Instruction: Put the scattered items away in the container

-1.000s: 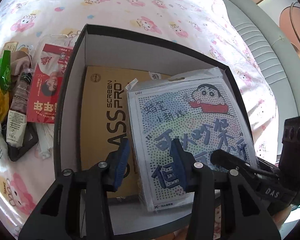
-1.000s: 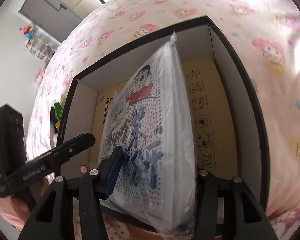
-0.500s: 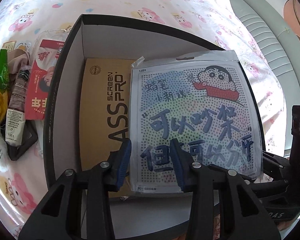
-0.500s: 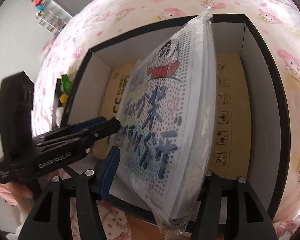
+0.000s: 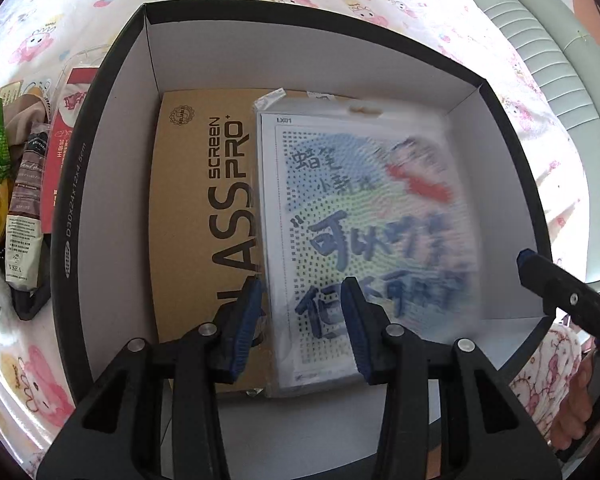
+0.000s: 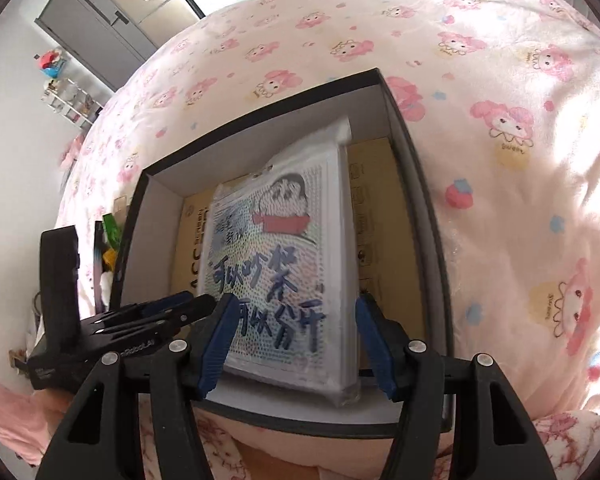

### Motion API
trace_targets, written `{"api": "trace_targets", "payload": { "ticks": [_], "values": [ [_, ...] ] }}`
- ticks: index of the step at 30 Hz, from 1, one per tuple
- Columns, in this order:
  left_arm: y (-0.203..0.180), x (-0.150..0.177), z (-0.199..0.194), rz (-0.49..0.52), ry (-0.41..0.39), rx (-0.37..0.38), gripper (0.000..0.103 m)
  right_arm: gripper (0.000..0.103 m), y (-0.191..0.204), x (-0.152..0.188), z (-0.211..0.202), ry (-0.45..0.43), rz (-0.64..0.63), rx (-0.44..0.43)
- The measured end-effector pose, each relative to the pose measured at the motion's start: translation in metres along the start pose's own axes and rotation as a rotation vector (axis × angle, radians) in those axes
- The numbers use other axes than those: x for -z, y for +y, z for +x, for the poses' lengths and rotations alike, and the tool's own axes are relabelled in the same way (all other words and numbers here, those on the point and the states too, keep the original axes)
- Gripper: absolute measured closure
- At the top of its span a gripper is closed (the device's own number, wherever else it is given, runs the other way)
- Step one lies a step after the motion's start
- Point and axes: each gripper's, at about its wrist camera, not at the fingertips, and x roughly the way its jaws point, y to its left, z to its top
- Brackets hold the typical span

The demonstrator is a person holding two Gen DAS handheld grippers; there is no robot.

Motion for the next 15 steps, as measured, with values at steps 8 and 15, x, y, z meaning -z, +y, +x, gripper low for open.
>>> {"api": "trace_targets", "payload": {
  "ticks": [8,15],
  "values": [
    [-0.007,0.002,-0.01,0.022,-0.038,-0.032,0.063,0.046,0.022,-0.015,0.028,0.049,-0.103,0.107],
    [-0.002,-0.014,-0.028,-0.017,-0.091,0.031,0.065,0.043,0.039,-0.017,0.052,0.138,-0.231,0.281]
  ]
}}
